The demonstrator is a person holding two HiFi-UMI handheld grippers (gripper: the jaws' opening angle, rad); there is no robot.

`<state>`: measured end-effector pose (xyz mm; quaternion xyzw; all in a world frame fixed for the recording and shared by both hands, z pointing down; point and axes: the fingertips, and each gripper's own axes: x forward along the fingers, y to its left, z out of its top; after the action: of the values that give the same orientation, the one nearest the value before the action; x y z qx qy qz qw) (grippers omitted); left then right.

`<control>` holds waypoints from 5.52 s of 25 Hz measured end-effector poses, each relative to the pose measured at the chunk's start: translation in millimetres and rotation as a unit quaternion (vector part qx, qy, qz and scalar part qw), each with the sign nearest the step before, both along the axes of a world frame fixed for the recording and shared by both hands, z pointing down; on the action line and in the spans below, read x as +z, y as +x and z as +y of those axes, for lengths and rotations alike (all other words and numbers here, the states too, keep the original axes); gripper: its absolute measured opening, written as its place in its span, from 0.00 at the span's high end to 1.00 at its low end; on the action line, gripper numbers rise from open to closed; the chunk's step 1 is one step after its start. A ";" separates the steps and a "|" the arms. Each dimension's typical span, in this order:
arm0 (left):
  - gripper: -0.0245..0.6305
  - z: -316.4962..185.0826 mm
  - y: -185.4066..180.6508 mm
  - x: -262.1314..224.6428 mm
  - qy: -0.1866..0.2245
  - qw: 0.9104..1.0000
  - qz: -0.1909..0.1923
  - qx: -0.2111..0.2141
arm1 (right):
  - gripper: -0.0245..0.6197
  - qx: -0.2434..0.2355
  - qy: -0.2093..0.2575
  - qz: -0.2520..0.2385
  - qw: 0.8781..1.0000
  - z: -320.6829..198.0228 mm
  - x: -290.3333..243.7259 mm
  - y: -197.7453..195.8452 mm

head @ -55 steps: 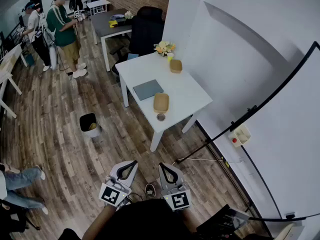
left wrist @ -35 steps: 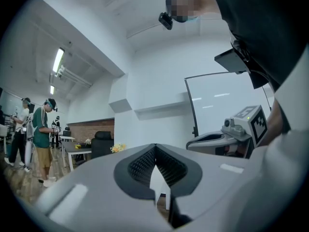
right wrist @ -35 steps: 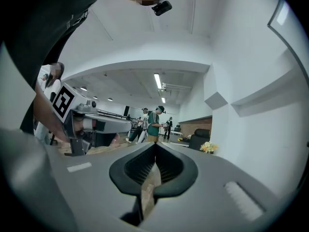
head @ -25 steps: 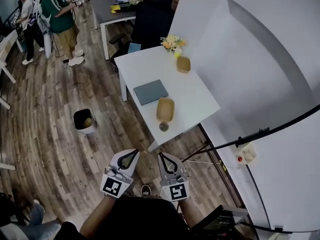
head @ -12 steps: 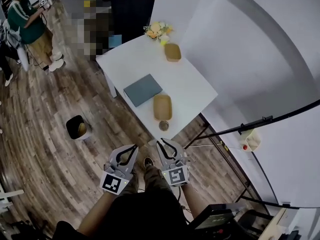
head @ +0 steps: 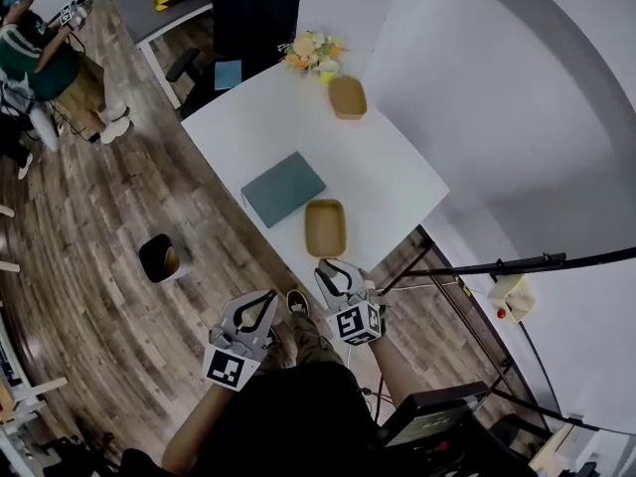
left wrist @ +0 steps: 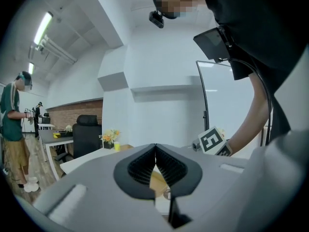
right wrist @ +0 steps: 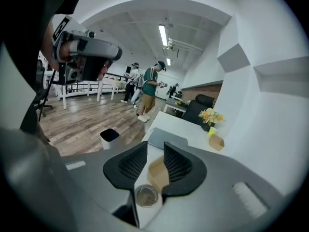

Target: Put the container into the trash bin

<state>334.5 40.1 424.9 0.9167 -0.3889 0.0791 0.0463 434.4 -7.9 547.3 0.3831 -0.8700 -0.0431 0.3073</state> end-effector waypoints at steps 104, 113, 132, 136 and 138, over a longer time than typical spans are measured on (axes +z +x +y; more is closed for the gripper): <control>0.63 -118.8 36.0 -11.1 -0.245 0.856 0.438 0.123 | 0.90 -0.260 0.259 0.196 0.910 20.5 -92.2 -24.4; 0.62 -133.3 17.4 -0.4 -0.243 0.857 0.451 0.059 | 0.81 -0.244 0.146 0.066 0.956 25.6 -105.1 -11.0; 0.62 -88.0 18.8 -17.7 -0.205 0.858 0.450 0.141 | 0.55 -0.181 -0.229 -0.466 0.835 -30.5 -146.3 21.3; 0.62 -77.2 16.4 -18.3 -0.200 0.862 0.440 0.155 | 0.55 -0.221 -0.264 -0.461 0.818 -21.5 -142.0 3.1; 0.62 -72.9 14.4 -17.9 -0.197 0.861 0.442 0.154 | 0.55 -0.235 -0.283 -0.465 0.805 -19.0 -142.2 -5.6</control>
<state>349.0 -32.9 407.0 0.8753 -0.1577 -0.2534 0.3805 428.7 -26.9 405.1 0.0368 -0.9458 0.3173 -0.0591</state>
